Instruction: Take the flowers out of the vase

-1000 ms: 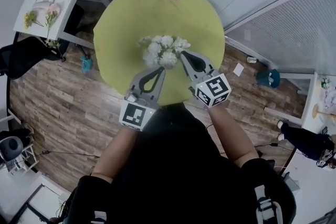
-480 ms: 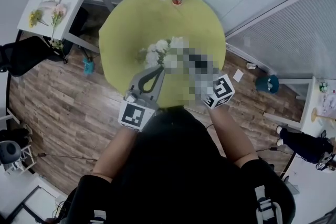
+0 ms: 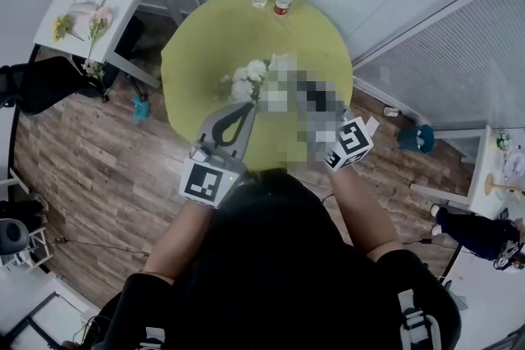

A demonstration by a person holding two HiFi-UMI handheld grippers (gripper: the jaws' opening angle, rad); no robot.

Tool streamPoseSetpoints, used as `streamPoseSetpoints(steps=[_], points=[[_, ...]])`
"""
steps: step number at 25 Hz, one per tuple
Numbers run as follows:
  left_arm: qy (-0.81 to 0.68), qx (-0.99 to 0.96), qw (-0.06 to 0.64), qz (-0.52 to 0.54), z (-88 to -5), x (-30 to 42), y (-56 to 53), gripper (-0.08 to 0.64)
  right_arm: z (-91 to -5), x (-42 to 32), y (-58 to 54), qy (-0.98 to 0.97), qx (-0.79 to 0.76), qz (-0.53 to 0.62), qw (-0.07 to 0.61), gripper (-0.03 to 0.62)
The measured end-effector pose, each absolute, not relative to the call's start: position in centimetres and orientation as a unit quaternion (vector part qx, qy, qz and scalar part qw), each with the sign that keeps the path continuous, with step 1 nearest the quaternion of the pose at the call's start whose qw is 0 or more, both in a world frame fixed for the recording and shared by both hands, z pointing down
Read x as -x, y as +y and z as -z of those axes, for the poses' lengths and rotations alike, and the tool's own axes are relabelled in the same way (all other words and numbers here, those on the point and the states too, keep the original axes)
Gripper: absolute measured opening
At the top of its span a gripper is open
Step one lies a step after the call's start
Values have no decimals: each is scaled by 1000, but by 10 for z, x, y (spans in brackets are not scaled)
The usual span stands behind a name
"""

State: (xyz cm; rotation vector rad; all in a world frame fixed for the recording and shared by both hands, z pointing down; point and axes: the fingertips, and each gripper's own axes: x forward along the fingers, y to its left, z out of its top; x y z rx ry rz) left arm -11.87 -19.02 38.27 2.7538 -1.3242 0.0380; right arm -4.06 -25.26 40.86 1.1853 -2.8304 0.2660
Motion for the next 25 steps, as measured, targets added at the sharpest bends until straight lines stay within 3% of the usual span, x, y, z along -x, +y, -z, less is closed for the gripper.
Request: streamPoseSetpoints(steps=[25], points=[[-449, -893, 13, 8, -297, 159, -156, 12, -328, 72, -207, -921, -389, -13, 12, 20]])
